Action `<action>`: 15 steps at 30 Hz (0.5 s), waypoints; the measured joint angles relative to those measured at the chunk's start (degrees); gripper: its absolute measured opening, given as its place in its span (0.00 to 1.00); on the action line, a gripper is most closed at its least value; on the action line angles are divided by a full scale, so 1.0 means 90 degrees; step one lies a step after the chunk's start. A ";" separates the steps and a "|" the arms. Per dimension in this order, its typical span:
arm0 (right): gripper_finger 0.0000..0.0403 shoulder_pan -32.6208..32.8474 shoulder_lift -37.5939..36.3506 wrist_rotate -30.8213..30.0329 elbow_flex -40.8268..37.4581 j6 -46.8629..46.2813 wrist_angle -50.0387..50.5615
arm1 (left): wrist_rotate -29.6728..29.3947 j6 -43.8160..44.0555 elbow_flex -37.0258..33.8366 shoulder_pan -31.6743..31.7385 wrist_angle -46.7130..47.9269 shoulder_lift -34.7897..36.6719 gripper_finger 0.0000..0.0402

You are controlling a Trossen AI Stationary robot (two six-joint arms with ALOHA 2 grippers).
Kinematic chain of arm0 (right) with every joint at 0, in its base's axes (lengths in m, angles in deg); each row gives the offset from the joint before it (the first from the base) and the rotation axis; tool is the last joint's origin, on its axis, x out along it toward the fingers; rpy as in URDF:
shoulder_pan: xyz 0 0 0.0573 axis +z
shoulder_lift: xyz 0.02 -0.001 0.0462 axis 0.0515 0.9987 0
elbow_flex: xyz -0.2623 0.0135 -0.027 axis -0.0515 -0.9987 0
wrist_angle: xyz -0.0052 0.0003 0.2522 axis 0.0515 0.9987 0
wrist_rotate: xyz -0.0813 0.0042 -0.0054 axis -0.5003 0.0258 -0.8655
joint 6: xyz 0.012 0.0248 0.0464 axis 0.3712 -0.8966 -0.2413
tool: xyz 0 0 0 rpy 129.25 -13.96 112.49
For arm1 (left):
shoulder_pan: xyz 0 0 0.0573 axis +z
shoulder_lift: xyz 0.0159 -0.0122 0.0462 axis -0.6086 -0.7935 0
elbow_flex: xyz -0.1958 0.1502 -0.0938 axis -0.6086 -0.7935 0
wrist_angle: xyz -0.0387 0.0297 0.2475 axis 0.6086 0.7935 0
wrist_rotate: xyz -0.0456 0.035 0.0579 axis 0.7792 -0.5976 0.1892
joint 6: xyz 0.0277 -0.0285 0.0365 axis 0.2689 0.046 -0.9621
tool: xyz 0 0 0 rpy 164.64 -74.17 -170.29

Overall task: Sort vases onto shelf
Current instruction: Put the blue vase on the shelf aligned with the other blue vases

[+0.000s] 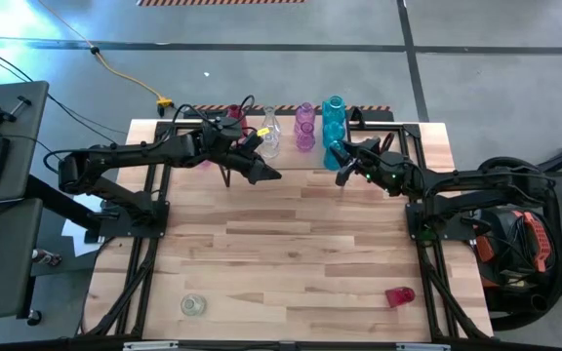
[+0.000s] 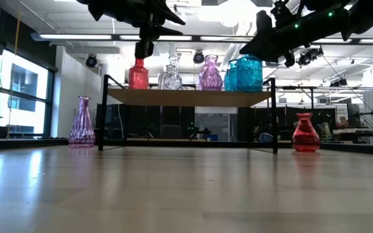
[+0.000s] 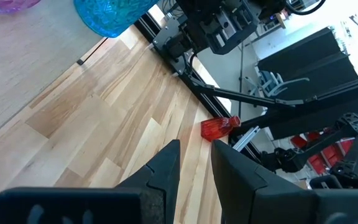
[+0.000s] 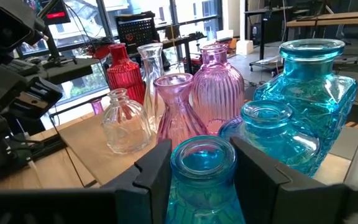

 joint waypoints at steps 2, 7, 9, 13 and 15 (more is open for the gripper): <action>0.34 0.0000 0.0000 0.0000 0.0000 0.0013 0.0000 | 0.0000 0.0005 0.0000 -0.0002 0.0000 0.0000 0.21; 0.34 0.0000 0.0000 0.0002 0.0000 0.0018 0.0000 | 0.0001 0.0007 0.0001 -0.0002 0.0000 0.0000 0.21; 0.34 0.0000 0.0000 -0.0007 0.0000 0.0011 0.0000 | 0.0002 0.0006 0.0001 -0.0002 0.0000 0.0000 0.21; 0.34 0.0000 0.0000 -0.0016 -0.0002 -0.0005 -0.0037 | 0.0002 0.0005 0.0001 -0.0002 0.0000 0.0000 0.21; 0.34 0.0000 0.0005 -0.0031 -0.0007 -0.0035 -0.0102 | 0.0002 0.0005 0.0000 -0.0002 0.0000 0.0000 0.21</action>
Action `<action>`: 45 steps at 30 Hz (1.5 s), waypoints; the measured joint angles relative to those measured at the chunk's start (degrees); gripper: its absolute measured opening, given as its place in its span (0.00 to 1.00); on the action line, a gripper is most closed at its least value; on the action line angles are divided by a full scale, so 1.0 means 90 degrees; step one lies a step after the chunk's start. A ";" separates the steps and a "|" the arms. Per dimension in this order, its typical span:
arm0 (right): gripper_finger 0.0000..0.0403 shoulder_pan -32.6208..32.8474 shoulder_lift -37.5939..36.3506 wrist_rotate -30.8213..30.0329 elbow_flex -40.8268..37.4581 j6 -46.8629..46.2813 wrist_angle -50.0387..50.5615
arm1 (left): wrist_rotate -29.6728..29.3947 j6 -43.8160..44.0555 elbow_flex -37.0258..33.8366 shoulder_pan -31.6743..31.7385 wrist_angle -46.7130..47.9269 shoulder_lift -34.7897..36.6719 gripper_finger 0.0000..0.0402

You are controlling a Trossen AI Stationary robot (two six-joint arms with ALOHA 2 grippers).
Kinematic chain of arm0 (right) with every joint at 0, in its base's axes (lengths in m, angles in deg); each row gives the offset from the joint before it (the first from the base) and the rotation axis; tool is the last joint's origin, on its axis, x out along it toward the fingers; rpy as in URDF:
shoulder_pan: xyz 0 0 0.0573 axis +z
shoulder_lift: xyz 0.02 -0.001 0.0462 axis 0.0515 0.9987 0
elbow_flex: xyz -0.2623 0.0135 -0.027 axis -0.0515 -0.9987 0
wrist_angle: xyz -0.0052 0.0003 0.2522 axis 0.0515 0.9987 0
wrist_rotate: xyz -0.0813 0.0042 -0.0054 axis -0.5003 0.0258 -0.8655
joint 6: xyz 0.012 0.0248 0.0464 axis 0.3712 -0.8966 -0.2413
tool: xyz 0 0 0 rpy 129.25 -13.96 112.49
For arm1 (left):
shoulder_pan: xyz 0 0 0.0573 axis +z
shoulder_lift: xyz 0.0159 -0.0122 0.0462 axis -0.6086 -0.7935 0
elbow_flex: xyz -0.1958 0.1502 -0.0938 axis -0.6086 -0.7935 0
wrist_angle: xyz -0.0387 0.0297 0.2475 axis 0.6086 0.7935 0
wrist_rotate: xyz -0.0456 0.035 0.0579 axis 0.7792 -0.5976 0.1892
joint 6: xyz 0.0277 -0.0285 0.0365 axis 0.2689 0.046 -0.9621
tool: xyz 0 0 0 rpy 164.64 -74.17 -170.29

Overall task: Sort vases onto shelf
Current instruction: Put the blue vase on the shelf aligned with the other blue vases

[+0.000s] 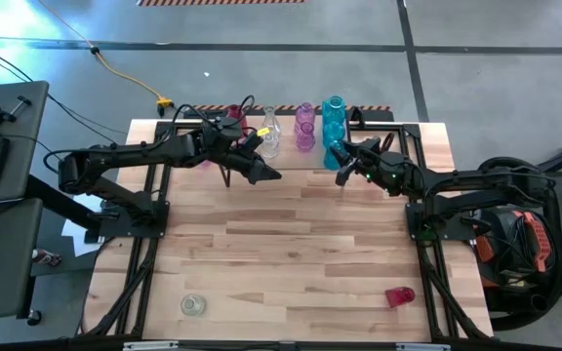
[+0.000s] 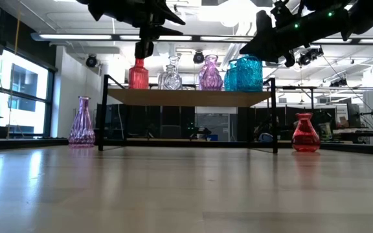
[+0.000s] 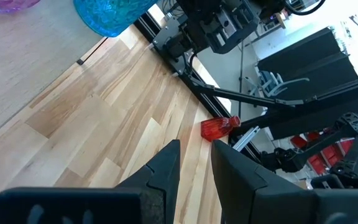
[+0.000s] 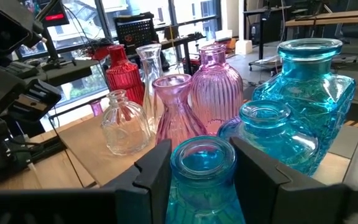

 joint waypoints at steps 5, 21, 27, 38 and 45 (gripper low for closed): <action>0.34 0.0000 0.0002 0.0000 -0.0005 0.0003 -0.0044 | -0.0002 -0.0026 0.0001 0.0000 0.0021 0.0000 0.21; 0.34 -0.0002 0.0000 -0.0005 -0.0005 -0.0127 -0.0080 | -0.2663 -0.2736 -0.0486 -0.0508 0.2129 0.2182 0.21; 0.34 -0.0002 0.0000 -0.0002 -0.0005 -0.0117 -0.0080 | -0.3311 -0.1263 -0.2641 -0.0821 0.1575 0.4219 0.21; 0.34 -0.0002 -0.0002 -0.0002 -0.0002 -0.0114 -0.0078 | -0.3719 -0.1666 -0.5161 -0.1188 0.0570 0.6881 0.21; 0.34 -0.0002 -0.0005 -0.0002 0.0000 -0.0113 -0.0073 | -0.3848 -0.1496 -0.5650 -0.1188 0.0575 0.7345 0.21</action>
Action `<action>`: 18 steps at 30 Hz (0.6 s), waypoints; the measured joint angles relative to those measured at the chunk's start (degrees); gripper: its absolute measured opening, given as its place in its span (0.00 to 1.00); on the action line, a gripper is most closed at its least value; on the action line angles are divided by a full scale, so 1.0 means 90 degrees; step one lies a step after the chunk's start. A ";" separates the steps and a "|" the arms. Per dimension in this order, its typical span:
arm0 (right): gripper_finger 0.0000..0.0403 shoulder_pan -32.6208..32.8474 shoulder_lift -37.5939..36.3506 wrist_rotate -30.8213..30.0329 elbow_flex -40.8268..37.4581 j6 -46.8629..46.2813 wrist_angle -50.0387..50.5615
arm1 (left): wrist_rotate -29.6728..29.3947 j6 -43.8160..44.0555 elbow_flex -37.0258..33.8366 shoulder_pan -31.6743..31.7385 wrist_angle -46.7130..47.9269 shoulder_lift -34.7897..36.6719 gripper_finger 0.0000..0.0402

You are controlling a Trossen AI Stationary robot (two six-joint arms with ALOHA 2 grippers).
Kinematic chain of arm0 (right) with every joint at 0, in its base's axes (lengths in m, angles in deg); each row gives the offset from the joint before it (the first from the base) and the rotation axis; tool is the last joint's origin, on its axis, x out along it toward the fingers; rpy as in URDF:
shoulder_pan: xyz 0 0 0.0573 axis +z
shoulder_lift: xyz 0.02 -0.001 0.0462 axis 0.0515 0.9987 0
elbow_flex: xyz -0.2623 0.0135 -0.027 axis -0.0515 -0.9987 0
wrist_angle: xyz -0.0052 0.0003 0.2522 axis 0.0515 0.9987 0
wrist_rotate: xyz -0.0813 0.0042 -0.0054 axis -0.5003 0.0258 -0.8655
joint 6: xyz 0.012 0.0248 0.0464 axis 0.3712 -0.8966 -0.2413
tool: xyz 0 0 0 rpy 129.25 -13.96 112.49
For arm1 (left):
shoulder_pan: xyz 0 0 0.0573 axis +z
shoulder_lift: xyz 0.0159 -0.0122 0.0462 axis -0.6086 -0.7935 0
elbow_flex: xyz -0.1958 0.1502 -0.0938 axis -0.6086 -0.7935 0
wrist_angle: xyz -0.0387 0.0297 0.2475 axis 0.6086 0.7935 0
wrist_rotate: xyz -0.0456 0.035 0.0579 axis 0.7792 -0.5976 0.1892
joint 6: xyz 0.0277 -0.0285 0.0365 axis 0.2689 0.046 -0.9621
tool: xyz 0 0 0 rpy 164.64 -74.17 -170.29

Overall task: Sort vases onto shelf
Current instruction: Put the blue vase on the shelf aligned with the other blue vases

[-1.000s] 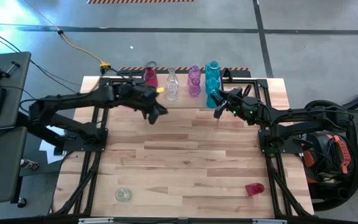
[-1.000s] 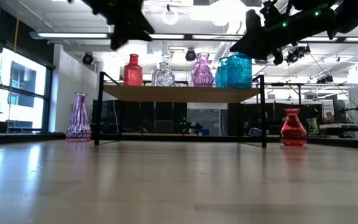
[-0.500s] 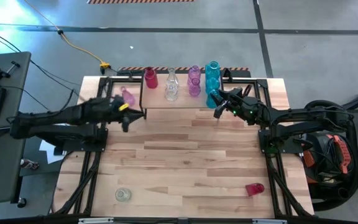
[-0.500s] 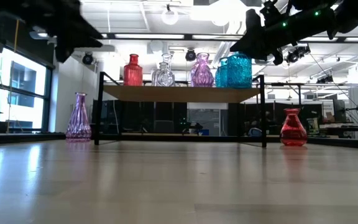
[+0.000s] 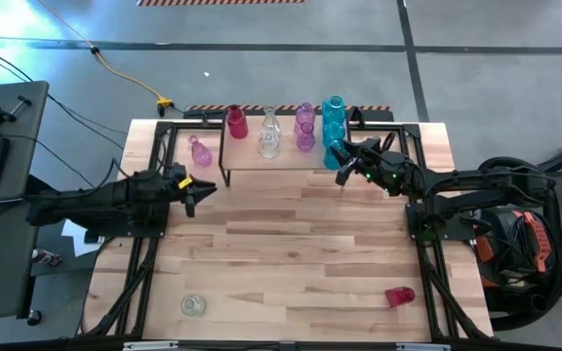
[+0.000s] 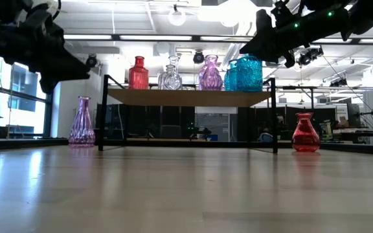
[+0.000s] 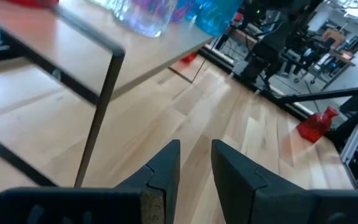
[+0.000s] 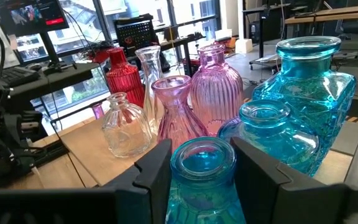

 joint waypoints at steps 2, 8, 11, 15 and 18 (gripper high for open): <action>0.34 0.0000 0.0000 0.0000 0.0000 -0.0001 0.0002 | -0.0001 0.0049 -0.0040 0.0000 0.0103 0.0011 0.21; 0.34 0.0000 0.0000 -0.0002 0.0005 0.0001 0.0005 | -0.0001 0.0101 -0.0043 0.0000 0.0506 0.0008 0.21; 0.34 0.0000 0.0000 -0.0002 0.0005 0.0001 0.0005 | -0.0001 -0.0004 -0.0043 0.0000 0.0553 0.0011 0.21; 0.34 0.0000 0.0000 -0.0002 0.0005 0.0001 0.0005 | -0.0001 -0.0060 -0.0043 0.0000 0.0563 0.0010 0.21; 0.34 0.0000 0.0000 -0.0002 0.0005 0.0001 0.0006 | -0.0001 -0.0021 -0.0043 0.0000 0.0562 0.0011 0.21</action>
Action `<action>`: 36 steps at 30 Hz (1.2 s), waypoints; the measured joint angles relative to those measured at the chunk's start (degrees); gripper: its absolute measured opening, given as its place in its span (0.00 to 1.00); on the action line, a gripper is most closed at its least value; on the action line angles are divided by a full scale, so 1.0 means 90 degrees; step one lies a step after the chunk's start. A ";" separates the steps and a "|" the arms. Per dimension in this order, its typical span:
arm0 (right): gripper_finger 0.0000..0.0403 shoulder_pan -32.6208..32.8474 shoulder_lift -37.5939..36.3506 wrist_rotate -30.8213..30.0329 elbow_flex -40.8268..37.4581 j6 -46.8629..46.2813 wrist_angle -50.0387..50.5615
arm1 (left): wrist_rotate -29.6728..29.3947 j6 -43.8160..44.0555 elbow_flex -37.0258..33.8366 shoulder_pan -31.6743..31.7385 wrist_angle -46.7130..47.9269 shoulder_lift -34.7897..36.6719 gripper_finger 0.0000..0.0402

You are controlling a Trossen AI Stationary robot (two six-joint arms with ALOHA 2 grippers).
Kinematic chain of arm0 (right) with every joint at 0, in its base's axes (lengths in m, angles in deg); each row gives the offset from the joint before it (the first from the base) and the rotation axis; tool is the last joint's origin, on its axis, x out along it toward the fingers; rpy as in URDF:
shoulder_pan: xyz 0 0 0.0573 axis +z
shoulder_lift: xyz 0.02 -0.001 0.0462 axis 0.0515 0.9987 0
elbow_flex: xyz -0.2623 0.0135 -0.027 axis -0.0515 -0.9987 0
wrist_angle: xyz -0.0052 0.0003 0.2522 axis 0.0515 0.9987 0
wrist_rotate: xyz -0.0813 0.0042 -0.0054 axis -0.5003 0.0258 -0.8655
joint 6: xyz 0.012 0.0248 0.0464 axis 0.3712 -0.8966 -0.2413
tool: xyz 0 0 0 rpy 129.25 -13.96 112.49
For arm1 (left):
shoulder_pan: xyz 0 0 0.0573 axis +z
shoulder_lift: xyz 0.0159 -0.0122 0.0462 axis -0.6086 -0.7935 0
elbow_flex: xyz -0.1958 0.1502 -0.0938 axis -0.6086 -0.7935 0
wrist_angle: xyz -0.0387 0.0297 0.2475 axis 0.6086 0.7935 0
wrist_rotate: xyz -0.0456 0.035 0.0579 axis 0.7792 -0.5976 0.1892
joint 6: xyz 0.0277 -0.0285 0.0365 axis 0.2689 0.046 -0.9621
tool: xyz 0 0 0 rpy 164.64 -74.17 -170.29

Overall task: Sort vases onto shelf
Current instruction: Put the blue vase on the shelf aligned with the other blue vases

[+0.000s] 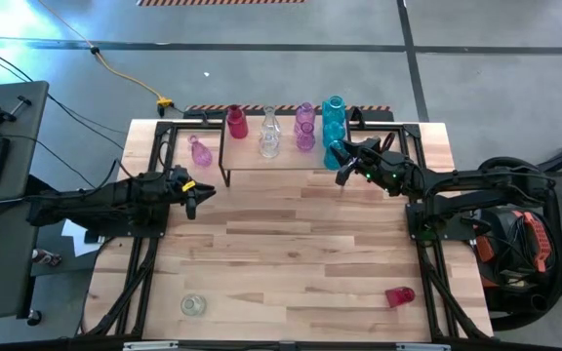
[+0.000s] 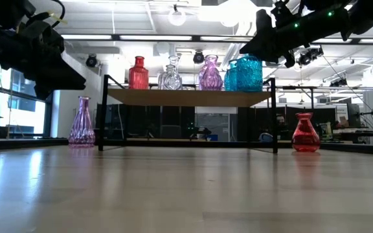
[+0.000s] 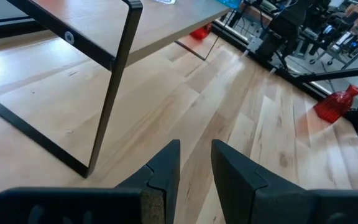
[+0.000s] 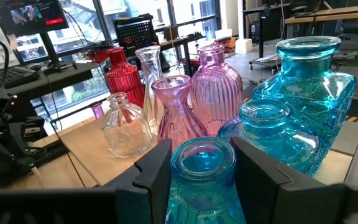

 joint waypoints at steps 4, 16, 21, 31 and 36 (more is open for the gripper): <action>0.34 0.0001 0.0000 0.0002 0.0000 0.0000 0.0004 | 0.0000 0.0002 0.0000 0.0000 0.0002 0.0000 0.21; 0.34 0.0000 -0.0002 -0.0134 0.0000 0.0042 -0.0061 | 0.0000 0.0006 0.0000 0.0000 0.0001 0.0000 0.21; 0.34 0.0002 -0.0005 -0.0134 0.0002 -0.0015 -0.0167 | 0.0000 0.0007 0.0000 0.0000 0.0000 0.0000 0.21; 0.34 0.0000 -0.0005 -0.0139 0.0007 0.0051 -0.0253 | 0.0000 0.0009 0.0000 0.0000 -0.0001 -0.0002 0.21; 0.34 0.0001 -0.0002 -0.0166 0.0007 0.0165 -0.0319 | 0.0000 0.0009 0.0000 0.0000 0.0001 0.0000 0.21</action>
